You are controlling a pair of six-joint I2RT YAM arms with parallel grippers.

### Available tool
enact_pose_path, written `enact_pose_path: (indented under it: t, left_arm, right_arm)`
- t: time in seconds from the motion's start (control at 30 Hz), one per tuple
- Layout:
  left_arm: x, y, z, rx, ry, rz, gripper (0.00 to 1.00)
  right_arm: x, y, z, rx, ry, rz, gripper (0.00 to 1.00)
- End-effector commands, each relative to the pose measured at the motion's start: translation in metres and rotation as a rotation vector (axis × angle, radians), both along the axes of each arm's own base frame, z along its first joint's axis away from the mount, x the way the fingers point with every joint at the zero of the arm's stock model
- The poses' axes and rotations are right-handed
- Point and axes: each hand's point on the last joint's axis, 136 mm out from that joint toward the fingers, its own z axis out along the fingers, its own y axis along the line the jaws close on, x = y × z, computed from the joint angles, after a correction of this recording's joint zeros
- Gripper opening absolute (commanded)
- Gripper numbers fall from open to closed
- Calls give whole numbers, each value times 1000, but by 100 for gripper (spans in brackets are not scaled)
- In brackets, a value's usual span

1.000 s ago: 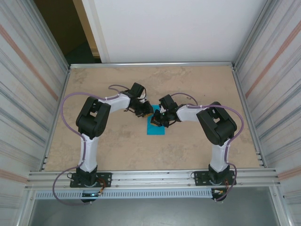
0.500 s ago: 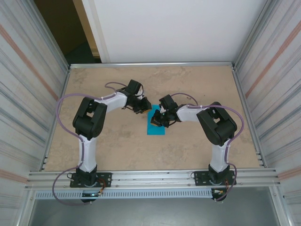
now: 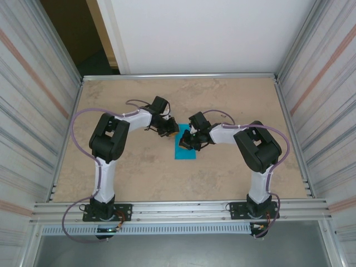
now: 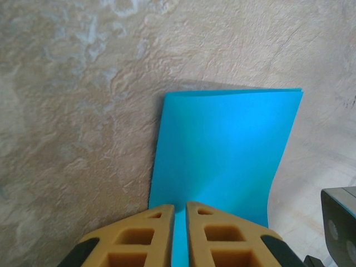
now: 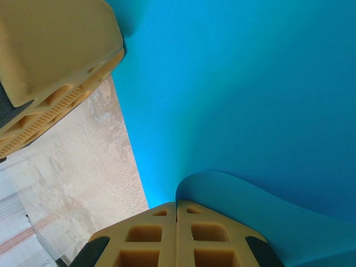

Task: Fold a paper plane with a square sheet of paper (pick it up from the middle)
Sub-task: Fold the triangle a second time at the center of the table.

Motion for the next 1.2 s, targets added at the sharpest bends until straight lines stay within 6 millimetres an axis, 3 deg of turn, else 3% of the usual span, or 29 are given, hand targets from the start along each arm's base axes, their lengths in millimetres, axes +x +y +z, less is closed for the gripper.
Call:
enact_pose_path:
  t: [0.0,0.4,0.53,0.63,0.8,1.0,1.17]
  left_arm:
    - [-12,9,-22,73,65,-2,14]
    - [-11,7,-21,70,65,-6,14]
    - [-9,6,-15,63,53,-8,14]
    - [-4,5,-5,55,31,-4,15]
    - [16,13,18,42,-25,27,15]
    - [38,42,54,18,-106,92,16]
    - [26,44,75,-42,-154,80,16]
  right_arm:
    - [-8,-8,2,-30,20,-30,0]
    - [-10,-9,-7,-46,46,-28,1]
    - [-9,-8,-9,-50,53,-26,13]
    - [-9,-8,-10,-49,57,-26,25]
    - [-10,-7,-12,-48,61,-22,35]
    - [-10,-8,-13,-50,56,-16,41]
    - [-9,-10,-14,-63,50,-16,40]
